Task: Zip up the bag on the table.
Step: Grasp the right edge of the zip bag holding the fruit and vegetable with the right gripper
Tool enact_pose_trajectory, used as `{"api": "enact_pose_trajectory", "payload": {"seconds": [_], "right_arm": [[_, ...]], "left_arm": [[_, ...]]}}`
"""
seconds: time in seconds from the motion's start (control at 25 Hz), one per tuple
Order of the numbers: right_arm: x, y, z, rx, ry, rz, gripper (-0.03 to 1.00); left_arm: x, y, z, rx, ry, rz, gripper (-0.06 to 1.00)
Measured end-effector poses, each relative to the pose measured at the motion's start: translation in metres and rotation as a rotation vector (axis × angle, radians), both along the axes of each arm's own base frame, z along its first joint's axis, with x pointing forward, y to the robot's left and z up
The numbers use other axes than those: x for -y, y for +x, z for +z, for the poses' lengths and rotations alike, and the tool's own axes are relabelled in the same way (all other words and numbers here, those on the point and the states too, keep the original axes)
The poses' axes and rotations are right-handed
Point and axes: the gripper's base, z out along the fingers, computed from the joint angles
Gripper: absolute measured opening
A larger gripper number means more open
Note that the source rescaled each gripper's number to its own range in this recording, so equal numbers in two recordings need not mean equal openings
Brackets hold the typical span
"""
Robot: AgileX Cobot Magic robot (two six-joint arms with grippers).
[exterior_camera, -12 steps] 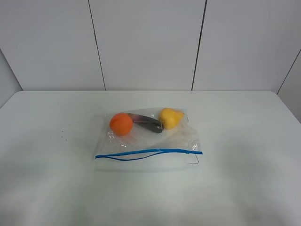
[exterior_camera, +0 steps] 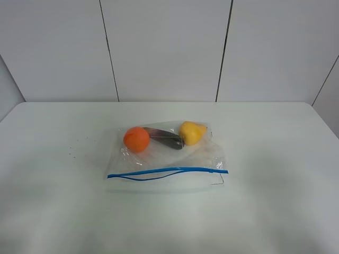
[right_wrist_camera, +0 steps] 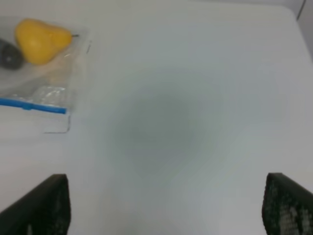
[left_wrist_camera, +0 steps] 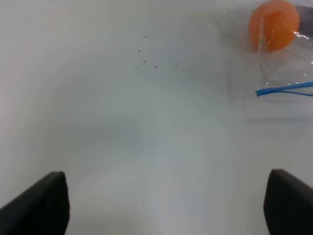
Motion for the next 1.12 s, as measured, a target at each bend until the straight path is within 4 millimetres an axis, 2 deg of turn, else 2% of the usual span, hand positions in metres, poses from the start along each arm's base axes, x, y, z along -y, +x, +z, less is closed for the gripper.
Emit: {"api": "enact_pose_trajectory", "payload": {"seconds": [0.12,0.28,0.36,0.44,0.56,0.68,0.76,0.92,1.12], "right_arm": [[-0.002,0.03,0.028,-0.081,0.019,0.009,0.99],[-0.007,0.092,0.063,-0.177,0.065,0.023,0.97],[-0.009,0.129,0.068,-0.255,0.088,0.029,0.97],[-0.011,0.164,0.064,-0.336,0.092,0.038,0.97],[-0.012,0.222,0.037,-0.49,0.086,0.046,0.97],[-0.013,0.265,-0.002,-0.634,0.077,0.051,0.96],[-0.014,0.286,-0.03,-0.73,0.088,0.048,0.96],[-0.019,0.309,-0.083,-0.862,0.123,0.081,0.96],[-0.031,0.326,-0.111,-0.837,0.221,0.188,0.96]], "left_arm": [[0.0,0.0,0.0,0.0,0.0,0.0,1.0],[0.0,0.0,0.0,0.0,0.0,0.0,1.0],[0.0,0.0,0.0,0.0,0.0,0.0,1.0],[0.0,0.0,0.0,0.0,0.0,0.0,1.0],[0.0,0.0,0.0,0.0,0.0,0.0,1.0],[0.0,0.0,0.0,0.0,0.0,0.0,1.0],[0.0,0.0,0.0,0.0,0.0,0.0,1.0],[0.0,0.0,0.0,0.0,0.0,0.0,1.0],[0.0,0.0,0.0,0.0,0.0,0.0,1.0]]}}
